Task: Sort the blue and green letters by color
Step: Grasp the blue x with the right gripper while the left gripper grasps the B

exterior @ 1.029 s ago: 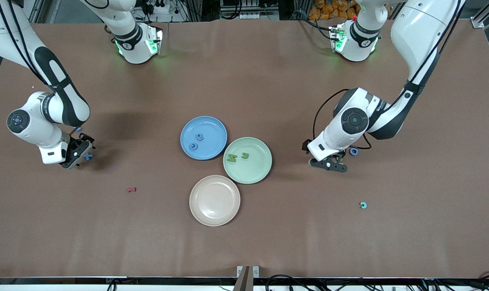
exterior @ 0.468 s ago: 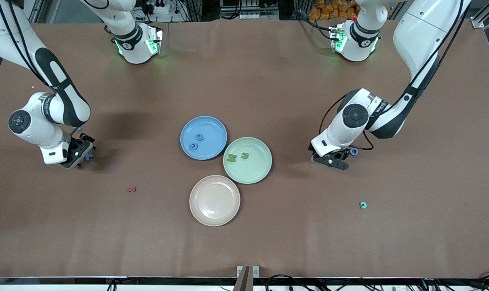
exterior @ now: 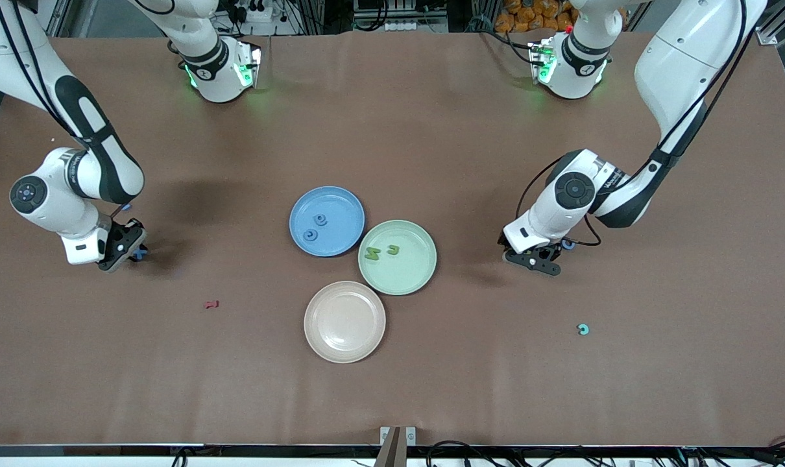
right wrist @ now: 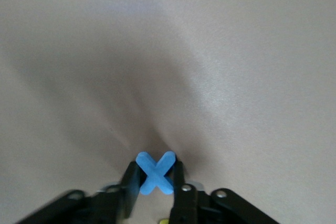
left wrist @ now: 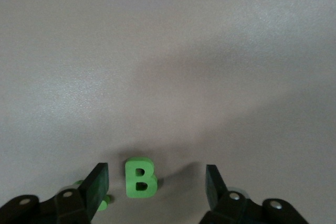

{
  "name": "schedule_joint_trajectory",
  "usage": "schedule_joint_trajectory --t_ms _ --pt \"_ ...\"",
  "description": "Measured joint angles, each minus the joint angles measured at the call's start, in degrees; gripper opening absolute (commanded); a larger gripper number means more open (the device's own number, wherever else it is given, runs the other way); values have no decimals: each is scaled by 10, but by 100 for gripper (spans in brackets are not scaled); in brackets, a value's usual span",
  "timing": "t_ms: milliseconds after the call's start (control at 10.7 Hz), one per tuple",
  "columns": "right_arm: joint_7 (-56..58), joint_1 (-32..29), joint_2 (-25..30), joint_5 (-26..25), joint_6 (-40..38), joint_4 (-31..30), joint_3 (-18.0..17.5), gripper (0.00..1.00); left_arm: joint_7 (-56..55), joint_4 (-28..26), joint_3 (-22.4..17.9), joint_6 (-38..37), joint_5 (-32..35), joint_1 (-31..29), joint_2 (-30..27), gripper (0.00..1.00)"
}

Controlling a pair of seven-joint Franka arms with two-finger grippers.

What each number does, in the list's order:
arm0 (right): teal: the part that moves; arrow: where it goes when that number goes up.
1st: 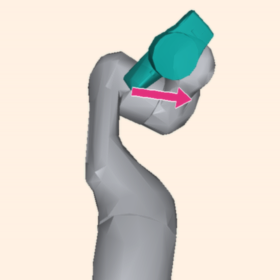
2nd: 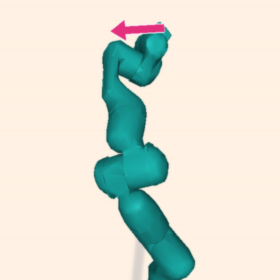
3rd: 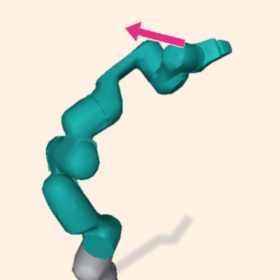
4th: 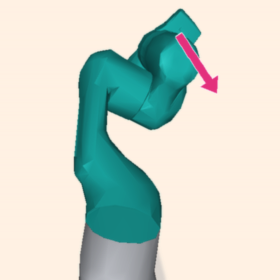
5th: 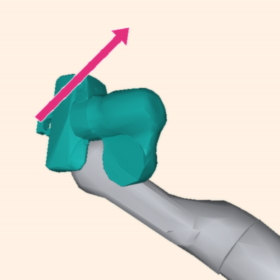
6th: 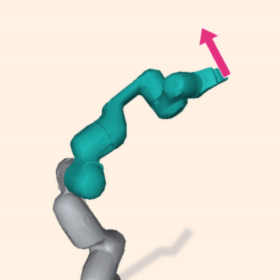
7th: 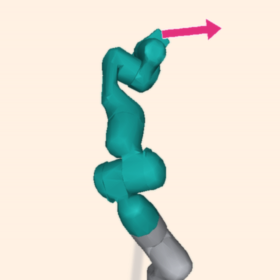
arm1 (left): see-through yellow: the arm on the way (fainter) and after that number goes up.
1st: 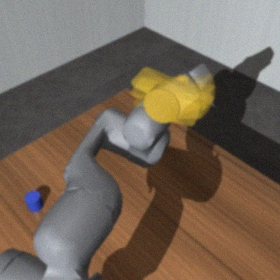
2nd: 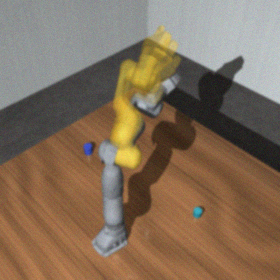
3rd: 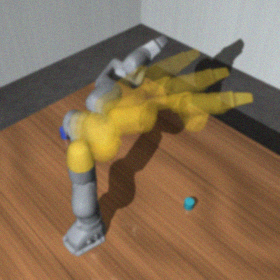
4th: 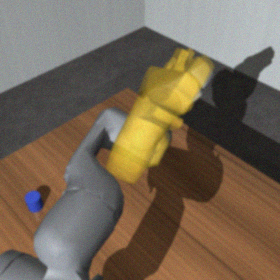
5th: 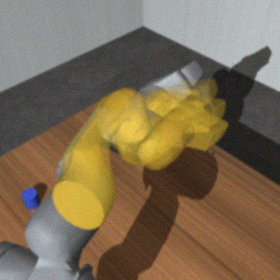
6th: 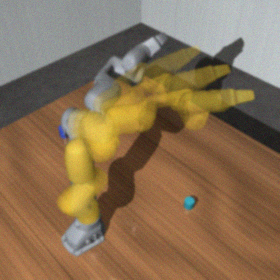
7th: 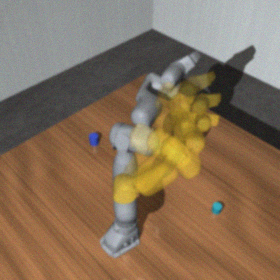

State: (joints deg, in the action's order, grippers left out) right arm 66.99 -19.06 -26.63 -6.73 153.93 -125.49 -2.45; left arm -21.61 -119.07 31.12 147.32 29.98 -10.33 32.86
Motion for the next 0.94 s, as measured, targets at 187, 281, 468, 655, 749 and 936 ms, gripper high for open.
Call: schedule_joint_trajectory --t_ms 187,281,468,655,749,936 --pt "0 0 0 0 0 3 -3 0 0 0 0 1 0 0 3 75" --pt "0 0 -1 0 0 6 -6 0 0 0 1 1 0 0 3 73" --pt "0 0 -1 0 -1 19 -18 0 0 0 0 1 0 0 5 71" --pt "-25 5 -1 8 -33 41 -36 0 0 0 0 1 0 -5 5 67" --pt "-53 16 -1 10 -60 56 -41 0 0 -1 0 1 0 -8 5 66" --pt "-118 44 -1 21 -89 70 -48 0 0 -1 0 1 0 -13 6 63"
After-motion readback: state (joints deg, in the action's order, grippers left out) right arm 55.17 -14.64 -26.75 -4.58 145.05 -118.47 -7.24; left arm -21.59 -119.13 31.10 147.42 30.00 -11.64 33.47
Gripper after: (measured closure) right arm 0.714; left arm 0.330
